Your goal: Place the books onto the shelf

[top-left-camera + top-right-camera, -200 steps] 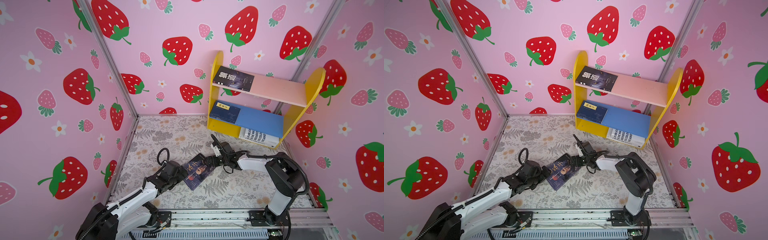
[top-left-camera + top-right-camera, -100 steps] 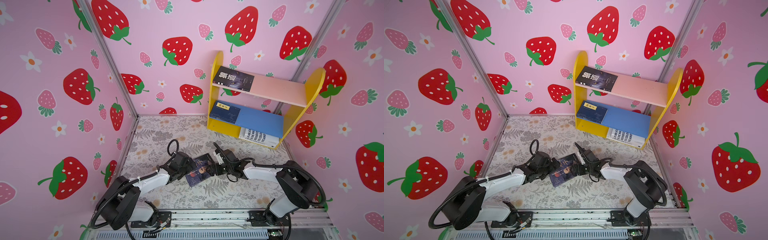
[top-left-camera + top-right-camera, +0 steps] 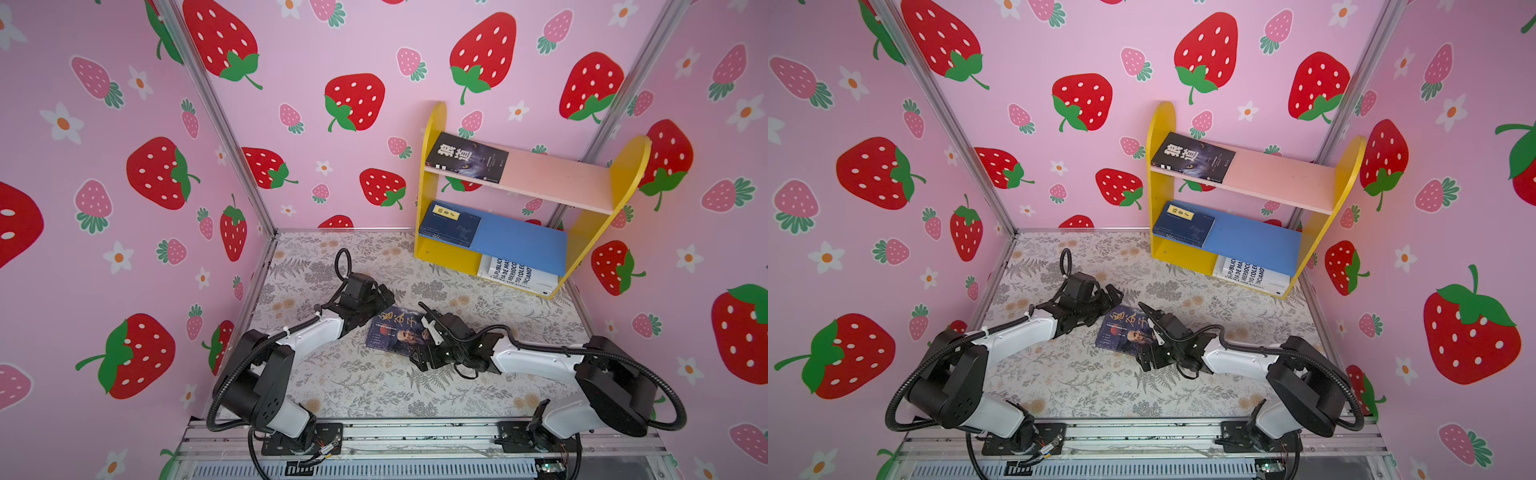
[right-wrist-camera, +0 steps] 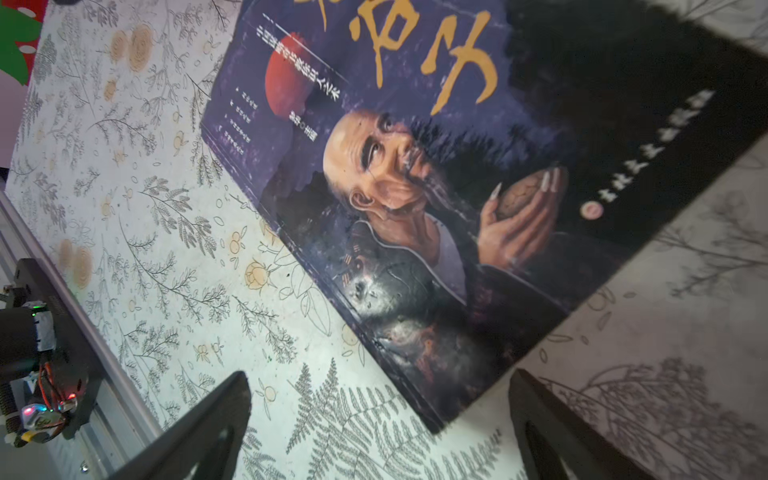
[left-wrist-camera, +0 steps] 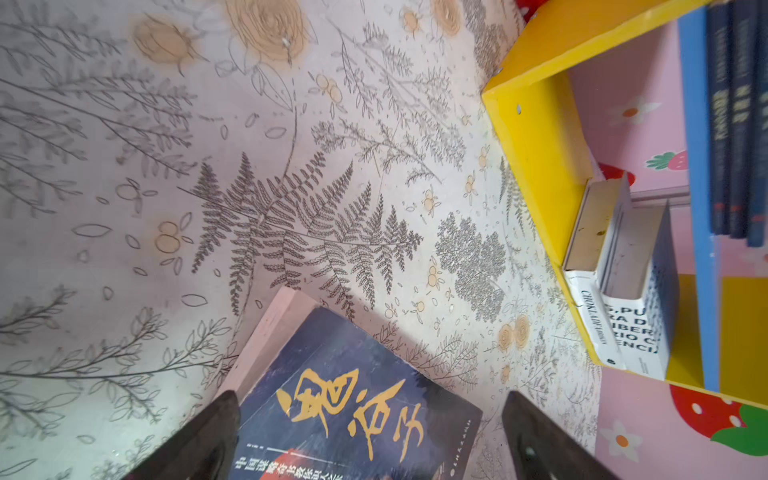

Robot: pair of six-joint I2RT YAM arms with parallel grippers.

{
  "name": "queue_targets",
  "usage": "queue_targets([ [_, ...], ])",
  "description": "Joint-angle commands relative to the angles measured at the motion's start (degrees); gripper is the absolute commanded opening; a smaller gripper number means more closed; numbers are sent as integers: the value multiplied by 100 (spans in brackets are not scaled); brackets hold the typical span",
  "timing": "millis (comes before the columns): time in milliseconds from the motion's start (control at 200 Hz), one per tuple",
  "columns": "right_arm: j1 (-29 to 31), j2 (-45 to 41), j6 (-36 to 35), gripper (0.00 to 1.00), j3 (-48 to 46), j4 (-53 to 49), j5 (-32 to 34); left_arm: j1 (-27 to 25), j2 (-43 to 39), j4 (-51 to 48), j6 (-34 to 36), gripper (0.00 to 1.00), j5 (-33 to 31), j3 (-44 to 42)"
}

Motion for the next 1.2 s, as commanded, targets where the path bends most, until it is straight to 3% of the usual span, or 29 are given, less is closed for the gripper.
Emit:
queue_targets([
  [0, 5, -155, -427, 100, 368, -490, 694, 190, -520, -333, 118, 100, -226, -275],
  [240, -204, 286, -1452, 100, 1231, -405, 1607, 198, -1371, -540, -218, 100, 16, -1133],
  [435, -509, 1103, -1663, 100, 1806, 86, 1306, -191, -2286, -984, -576, 100, 3, -1680],
  [675, -681, 2029, -1552, 100, 2300, 228, 839, -835, -3263, -926, -1556, 99, -101, -2515],
  [950, -722, 2478, -1369, 100, 2348, 153, 923, -1048, -2960, 247, -2001, 99, 108, -3003],
  [1196, -721, 2699, -1229, 84, 2161, 189, 949, -1131, -2049, 1063, -2205, 100, 204, -3063],
])
